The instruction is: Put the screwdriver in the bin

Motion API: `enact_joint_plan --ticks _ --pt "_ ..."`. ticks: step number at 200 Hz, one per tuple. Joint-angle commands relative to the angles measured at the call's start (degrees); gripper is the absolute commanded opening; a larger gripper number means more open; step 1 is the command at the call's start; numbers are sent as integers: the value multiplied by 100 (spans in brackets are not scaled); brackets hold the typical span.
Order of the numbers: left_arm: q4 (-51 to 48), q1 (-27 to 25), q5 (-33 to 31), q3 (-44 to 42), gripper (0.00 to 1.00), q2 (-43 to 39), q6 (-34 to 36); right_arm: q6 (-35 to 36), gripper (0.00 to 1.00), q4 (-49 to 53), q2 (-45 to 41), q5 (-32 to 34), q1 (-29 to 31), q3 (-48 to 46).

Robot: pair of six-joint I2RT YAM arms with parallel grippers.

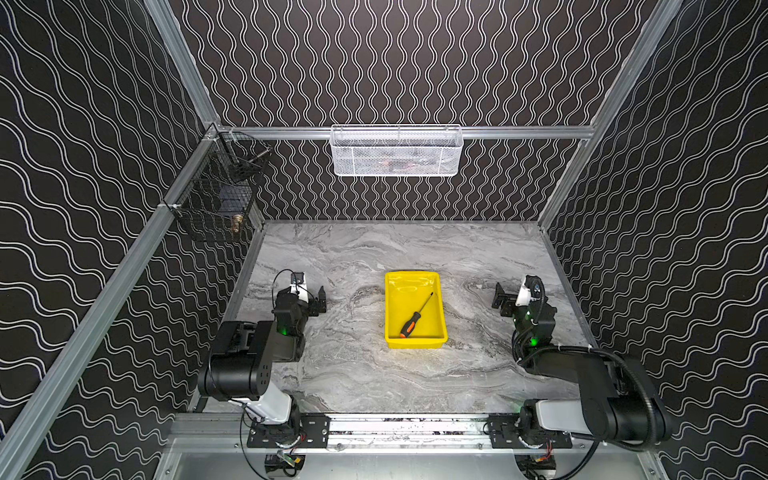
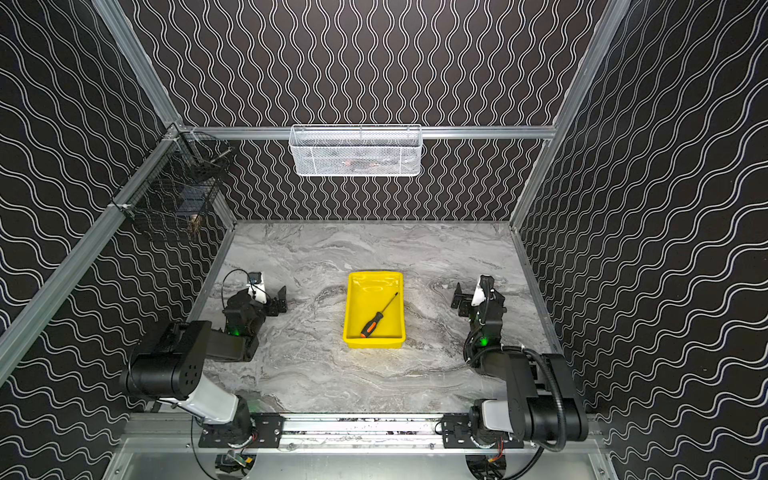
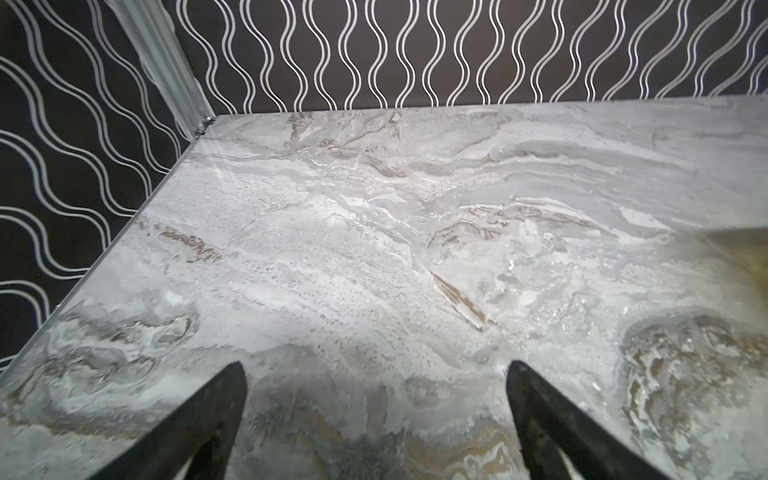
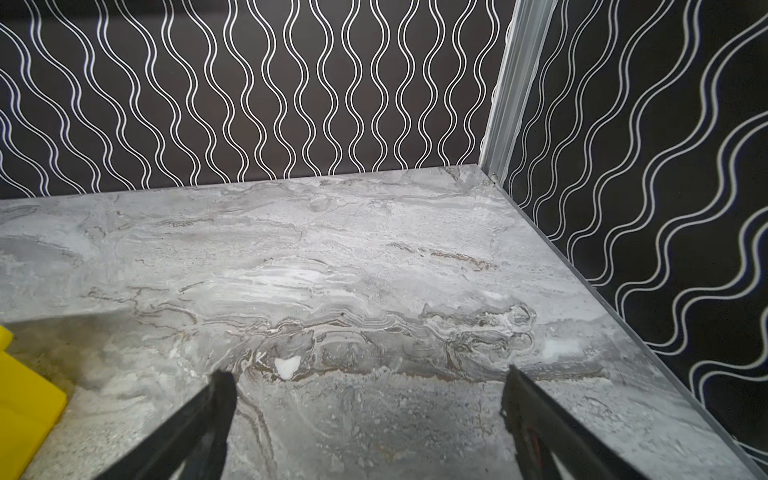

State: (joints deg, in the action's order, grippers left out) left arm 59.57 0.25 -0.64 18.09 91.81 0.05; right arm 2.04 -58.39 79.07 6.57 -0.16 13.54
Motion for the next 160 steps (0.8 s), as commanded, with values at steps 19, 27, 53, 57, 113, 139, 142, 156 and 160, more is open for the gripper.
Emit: enact_joint_plan --ticks 19,27,53,57,113,139,142,156,160 --pt "565 9 100 2 99 326 55 -38 100 -984 381 -105 -1 -118" --pt "352 10 98 33 99 267 48 -37 100 -1322 530 -95 -1 -223" --pt "-23 -61 385 260 99 301 333 -59 100 -2415 1051 55 -1 -498" --pt "-54 -135 326 309 99 331 399 -83 99 -2308 993 78 -2 -497" --pt "-124 -254 -43 342 99 324 370 -358 100 -592 839 205 -141 239" --pt "-99 -254 -50 327 99 322 364 -102 100 -900 930 -290 -144 158" --pt "-118 -254 -50 327 99 314 365 -93 100 -848 900 -336 -142 158" --pt "-92 -254 -50 318 99 321 364 -41 99 -931 894 -498 -148 126" --pt "-112 -254 -50 318 99 312 370 -33 100 -1030 918 -527 -150 100"
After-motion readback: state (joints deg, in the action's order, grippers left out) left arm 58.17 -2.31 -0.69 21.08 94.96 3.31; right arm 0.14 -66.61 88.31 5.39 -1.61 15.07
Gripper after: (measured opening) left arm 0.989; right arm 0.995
